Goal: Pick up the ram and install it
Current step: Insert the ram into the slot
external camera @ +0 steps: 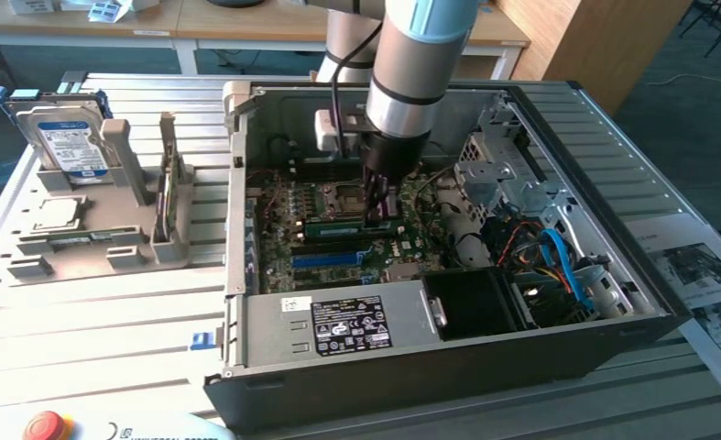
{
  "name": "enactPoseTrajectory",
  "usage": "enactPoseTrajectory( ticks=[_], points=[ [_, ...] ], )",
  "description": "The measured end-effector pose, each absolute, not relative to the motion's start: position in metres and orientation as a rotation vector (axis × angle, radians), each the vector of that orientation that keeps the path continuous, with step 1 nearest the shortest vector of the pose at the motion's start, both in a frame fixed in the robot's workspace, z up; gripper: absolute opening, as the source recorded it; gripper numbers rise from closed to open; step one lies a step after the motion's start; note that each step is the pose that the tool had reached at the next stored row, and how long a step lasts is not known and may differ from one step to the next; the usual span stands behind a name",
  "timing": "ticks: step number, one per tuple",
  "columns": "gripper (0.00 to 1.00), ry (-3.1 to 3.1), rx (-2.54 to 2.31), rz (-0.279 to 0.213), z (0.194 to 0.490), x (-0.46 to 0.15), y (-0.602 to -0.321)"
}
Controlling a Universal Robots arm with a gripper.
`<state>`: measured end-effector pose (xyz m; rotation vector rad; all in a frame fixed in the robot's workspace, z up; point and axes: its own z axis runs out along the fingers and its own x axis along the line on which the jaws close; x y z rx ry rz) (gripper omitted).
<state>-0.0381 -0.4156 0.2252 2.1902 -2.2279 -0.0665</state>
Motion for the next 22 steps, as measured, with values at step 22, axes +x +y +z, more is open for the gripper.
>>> enactPoseTrajectory(
  ticks=[22],
  points=[
    [0.18, -2.228, 2.19, -0.066, 0.2217, -0.0381, -0.4156]
  ],
)
